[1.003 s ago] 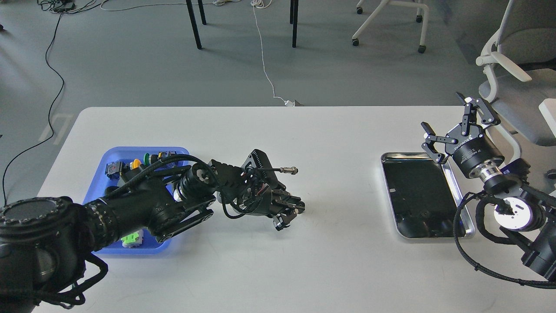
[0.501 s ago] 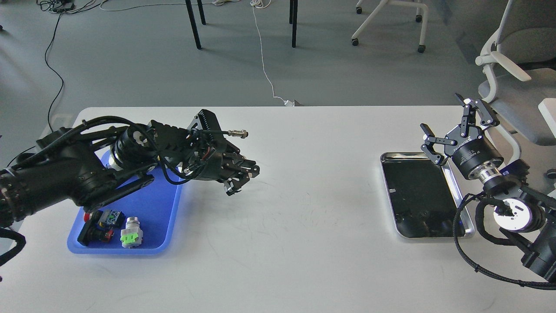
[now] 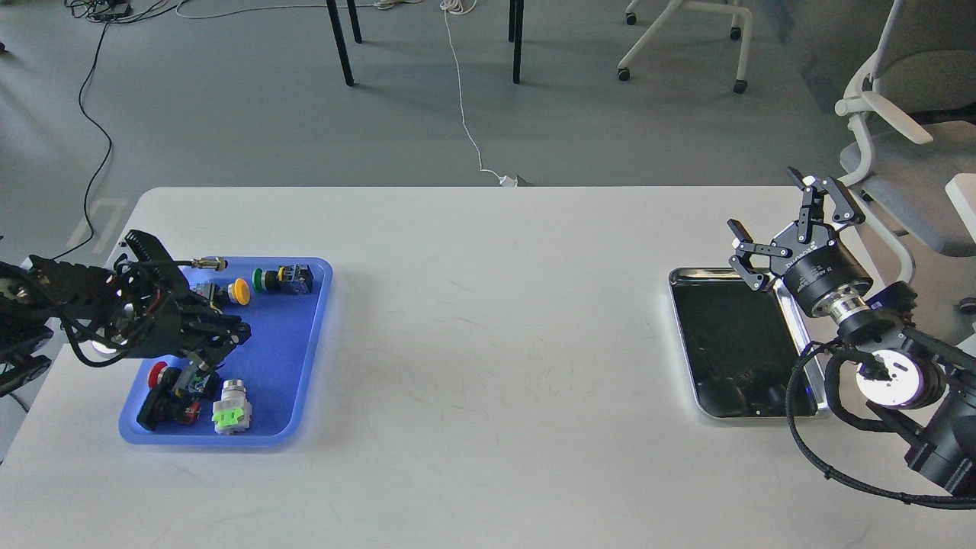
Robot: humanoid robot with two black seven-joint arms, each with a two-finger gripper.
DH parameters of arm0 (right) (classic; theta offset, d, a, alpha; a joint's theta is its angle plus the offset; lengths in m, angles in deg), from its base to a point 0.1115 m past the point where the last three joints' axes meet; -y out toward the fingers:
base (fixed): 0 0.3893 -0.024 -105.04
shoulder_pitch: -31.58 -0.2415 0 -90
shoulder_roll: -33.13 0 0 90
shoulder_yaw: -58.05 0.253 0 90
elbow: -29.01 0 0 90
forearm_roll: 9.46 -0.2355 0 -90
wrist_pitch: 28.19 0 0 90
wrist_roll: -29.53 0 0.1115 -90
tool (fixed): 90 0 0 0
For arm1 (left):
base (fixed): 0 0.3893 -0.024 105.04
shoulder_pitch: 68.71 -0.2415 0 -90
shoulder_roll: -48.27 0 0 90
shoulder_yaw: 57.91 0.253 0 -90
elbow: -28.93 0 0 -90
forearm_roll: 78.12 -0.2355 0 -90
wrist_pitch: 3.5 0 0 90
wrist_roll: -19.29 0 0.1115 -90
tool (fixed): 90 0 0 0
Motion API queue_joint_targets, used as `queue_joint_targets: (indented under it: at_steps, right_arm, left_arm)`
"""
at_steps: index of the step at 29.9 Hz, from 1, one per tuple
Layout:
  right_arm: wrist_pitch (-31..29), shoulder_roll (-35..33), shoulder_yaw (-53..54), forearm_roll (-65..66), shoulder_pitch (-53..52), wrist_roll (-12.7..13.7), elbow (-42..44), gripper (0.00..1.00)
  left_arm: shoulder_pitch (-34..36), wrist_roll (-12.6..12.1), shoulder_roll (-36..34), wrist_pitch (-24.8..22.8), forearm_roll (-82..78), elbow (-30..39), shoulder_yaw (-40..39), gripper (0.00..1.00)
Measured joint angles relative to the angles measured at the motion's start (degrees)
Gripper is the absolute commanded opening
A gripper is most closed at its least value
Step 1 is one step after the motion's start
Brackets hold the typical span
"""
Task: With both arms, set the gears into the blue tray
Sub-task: 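Carry the black gear into the blue tray and release it, then raise the left arm and move the right gripper toward the metal tray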
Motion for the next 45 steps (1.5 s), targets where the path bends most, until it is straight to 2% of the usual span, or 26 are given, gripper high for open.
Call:
queue_joint_targets:
  at_steps: [7, 11, 15, 16, 18, 20, 24, 32, 35, 39, 41, 43, 45]
  right_arm:
    - [0.06, 0.13, 0.00, 0.00, -0.08, 0.00, 0.04, 0.99]
    - [0.09, 0.13, 0.00, 0.00, -0.09, 0.00, 0.04, 0.99]
    - [0.09, 0.13, 0.00, 0.00, -0.09, 0.00, -0.04, 0.99]
    - [0.09, 0.13, 0.00, 0.00, -0.09, 0.00, -0.05, 0.99]
    - [0.09, 0.13, 0.00, 0.00, -0.09, 0.00, -0.06, 0.99]
    - [0.09, 0.13, 0.00, 0.00, -0.09, 0.00, -0.14, 0.99]
    - [0.00, 0.06, 0.00, 0.00, -0.07, 0.00, -0.21, 0.99]
    - [-0.01, -0.05, 0.09, 0.00, -0.07, 0.00, -0.31, 0.99]
    - [-0.01, -0.05, 0.10, 0.00, -0.07, 0.00, -0.32, 0.99]
    - [-0.01, 0.02, 0.10, 0.00, -0.18, 0.00, -0.29, 0.99]
    - [-0.01, 0.03, 0.07, 0.05, -0.27, 0.00, -0.32, 0.99]
    - [-0.03, 0.01, 0.04, 0.08, -0.40, 0.00, -0.48, 0.99]
    - [-0.07, -0.29, 0.01, 0.09, -0.49, 0.01, -0.93, 0.99]
  left_arm:
    - [-1.07, 0.00, 0.08, 0.09, 0.00, -3.08, 0.26, 0.19]
    - [-2.02, -0.01, 0.04, 0.11, 0.00, -3.30, 0.30, 0.26]
    - [-2.31, -0.01, 0.07, 0.11, 0.00, -3.48, 0.20, 0.26]
    - [-2.33, -0.01, 0.12, 0.11, 0.00, -3.49, 0.17, 0.48]
    - [-2.34, -0.01, 0.26, 0.11, 0.00, -3.56, 0.01, 0.62]
    - [-2.32, -0.01, 0.45, 0.23, 0.00, -3.67, -0.34, 0.72]
    - [-1.55, -0.01, 0.50, 0.27, 0.00, -3.70, -0.62, 0.79]
    - [3.98, -0.01, 0.28, 0.26, 0.86, -2.78, -1.76, 0.84]
    - [7.23, -0.04, 0.99, -0.04, 9.93, -1.35, -3.15, 0.88]
    - [9.47, -0.03, 4.05, 0.14, 30.39, 1.10, -4.13, 0.91]
    - [9.55, -0.04, 6.15, 0.26, 42.94, 2.94, -5.91, 0.92]
    - [8.78, -0.04, 7.88, 0.28, 54.68, 5.06, -8.08, 0.98]
    - [6.99, -0.04, 9.55, 0.08, 66.38, 6.63, -9.87, 0.99]
